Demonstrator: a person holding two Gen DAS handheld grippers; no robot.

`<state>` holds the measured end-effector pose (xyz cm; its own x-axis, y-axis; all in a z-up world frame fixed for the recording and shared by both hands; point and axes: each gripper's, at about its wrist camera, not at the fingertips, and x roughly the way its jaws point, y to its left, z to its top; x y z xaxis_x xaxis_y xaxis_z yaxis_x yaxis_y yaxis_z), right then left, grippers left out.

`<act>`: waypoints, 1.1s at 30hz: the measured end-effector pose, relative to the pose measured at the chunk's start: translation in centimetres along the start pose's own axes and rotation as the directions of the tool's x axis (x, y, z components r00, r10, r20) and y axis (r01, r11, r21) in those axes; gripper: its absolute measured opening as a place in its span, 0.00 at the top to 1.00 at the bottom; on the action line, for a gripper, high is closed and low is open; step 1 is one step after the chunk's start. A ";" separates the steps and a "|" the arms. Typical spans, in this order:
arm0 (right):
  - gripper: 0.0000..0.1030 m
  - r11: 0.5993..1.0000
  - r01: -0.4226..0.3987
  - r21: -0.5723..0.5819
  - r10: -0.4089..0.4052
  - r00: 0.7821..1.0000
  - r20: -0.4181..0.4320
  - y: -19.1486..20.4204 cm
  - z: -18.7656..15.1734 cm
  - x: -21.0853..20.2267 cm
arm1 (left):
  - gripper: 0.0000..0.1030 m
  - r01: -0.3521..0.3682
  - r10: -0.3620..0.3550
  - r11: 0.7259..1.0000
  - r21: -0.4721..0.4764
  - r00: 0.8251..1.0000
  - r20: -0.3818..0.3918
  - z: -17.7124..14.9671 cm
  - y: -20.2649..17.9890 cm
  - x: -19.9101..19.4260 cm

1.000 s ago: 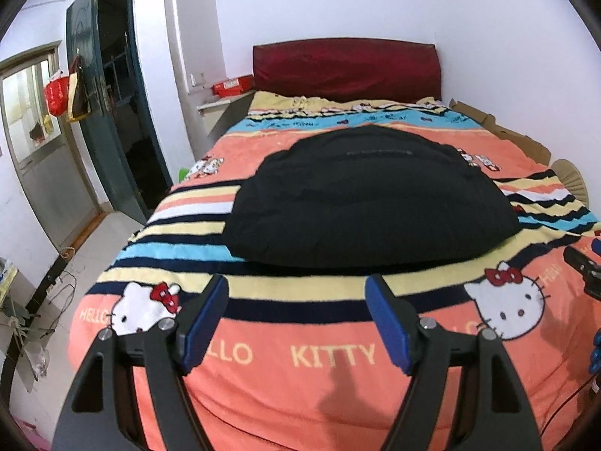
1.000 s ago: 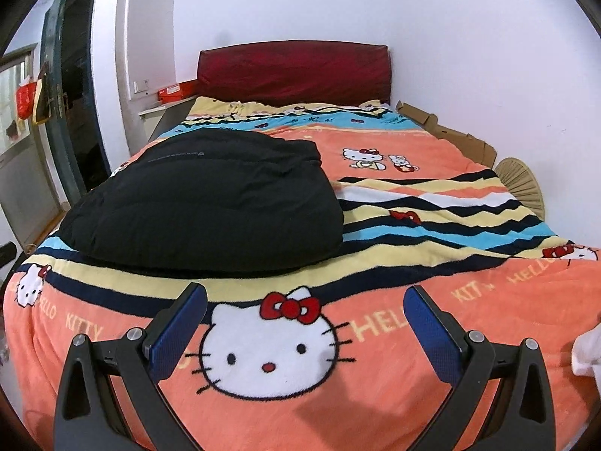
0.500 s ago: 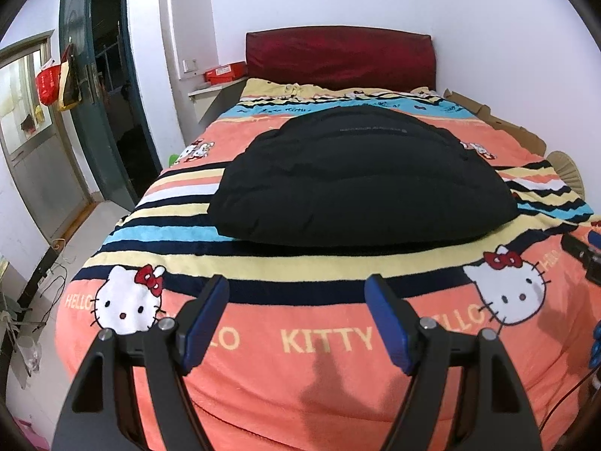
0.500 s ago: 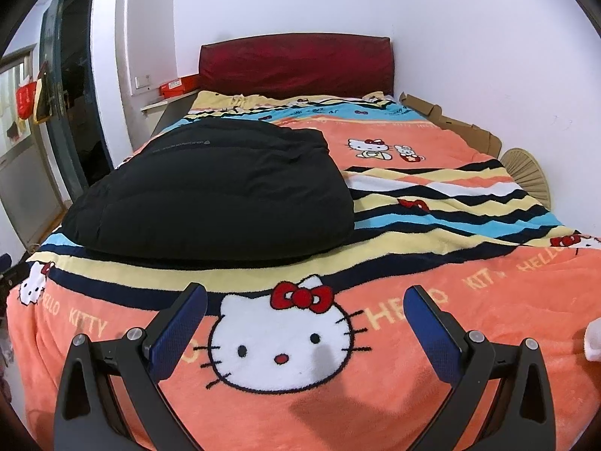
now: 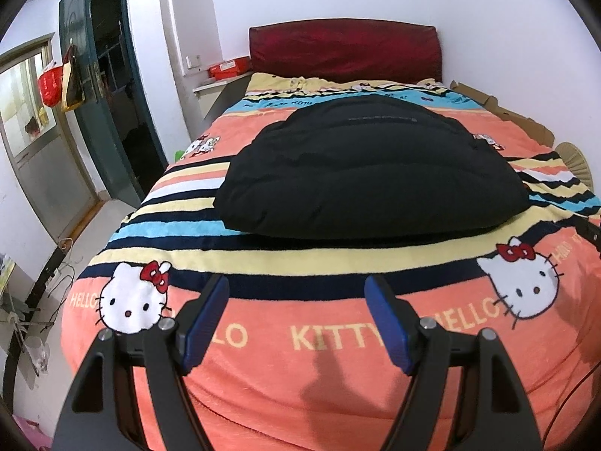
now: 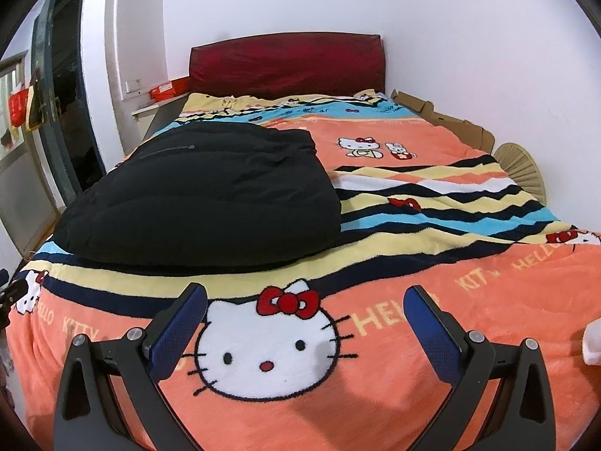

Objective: Fold large clothes

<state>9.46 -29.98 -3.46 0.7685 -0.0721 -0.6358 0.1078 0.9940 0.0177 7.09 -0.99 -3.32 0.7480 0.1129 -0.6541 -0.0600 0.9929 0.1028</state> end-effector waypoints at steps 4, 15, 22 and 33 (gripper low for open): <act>0.01 1.000 0.006 -0.001 -0.006 1.000 -0.012 -0.1 -0.1 0.5 | 0.28 0.002 -0.002 1.000 -0.009 1.000 -0.004 0.2 0.2 0.2; 0.01 1.000 0.015 -0.006 -0.015 1.000 -0.023 -0.2 -0.2 1.1 | 0.28 0.014 -0.014 1.000 -0.020 1.000 -0.022 0.1 0.5 0.8; 0.01 0.999 0.033 -0.008 -0.033 0.999 -0.032 -0.6 -0.3 1.4 | 0.28 0.007 -0.008 0.999 -0.037 1.000 -0.026 -0.3 1.3 1.1; 0.01 0.998 0.054 -0.010 -0.055 0.998 -0.042 -1.2 -0.4 1.6 | 0.28 0.007 -0.009 0.998 -0.062 0.999 -0.036 -0.7 1.9 1.4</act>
<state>10.26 -31.21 -4.82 0.7345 -0.1230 -0.6674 0.1429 0.9894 -0.0250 7.58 1.09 -4.59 0.7239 0.1051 -0.6819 -0.0954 0.9941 0.0520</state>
